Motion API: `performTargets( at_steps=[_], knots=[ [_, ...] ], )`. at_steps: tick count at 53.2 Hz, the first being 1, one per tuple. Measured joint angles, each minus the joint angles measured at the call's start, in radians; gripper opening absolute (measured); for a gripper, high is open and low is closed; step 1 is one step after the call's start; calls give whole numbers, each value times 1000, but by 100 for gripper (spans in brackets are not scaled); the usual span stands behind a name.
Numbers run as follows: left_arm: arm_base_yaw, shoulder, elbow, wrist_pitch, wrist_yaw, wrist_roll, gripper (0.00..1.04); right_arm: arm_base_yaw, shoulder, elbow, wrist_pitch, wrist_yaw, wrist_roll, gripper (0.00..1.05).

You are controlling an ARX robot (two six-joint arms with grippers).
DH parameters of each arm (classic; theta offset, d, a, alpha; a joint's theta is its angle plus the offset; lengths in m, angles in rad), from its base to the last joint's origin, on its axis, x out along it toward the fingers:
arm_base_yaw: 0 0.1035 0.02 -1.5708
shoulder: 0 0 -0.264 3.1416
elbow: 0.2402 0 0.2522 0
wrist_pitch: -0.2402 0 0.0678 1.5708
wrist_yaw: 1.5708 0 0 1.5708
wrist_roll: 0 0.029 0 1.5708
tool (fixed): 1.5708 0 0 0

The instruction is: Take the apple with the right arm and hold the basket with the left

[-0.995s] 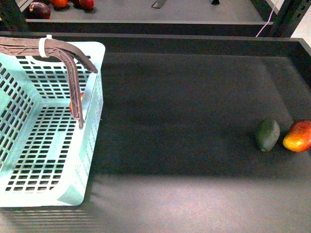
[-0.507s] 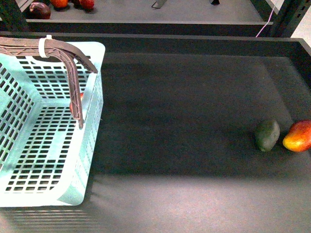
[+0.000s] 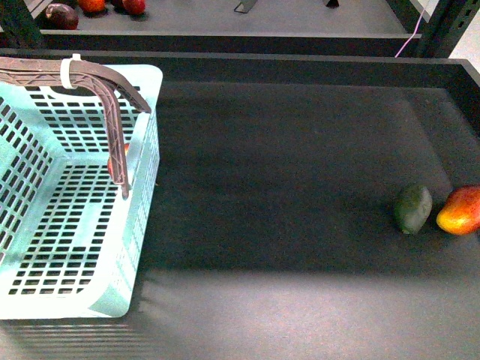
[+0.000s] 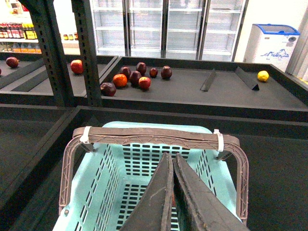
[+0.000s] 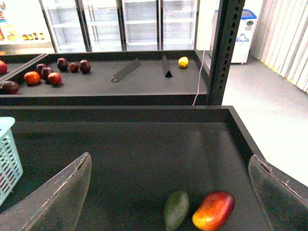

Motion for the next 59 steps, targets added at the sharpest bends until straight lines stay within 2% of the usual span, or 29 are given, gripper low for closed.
performTargets(
  at_steps=[18, 24, 59],
  knots=[
    [0, -102, 0, -102, 0, 0, 3, 0, 0, 0, 0, 0, 0, 96],
    [0, -238, 0, -262, 0, 0, 3, 0, 0, 0, 0, 0, 0, 96],
    [0, -267, 0, -270, 0, 0, 3, 0, 0, 0, 0, 0, 0, 96]
  ],
)
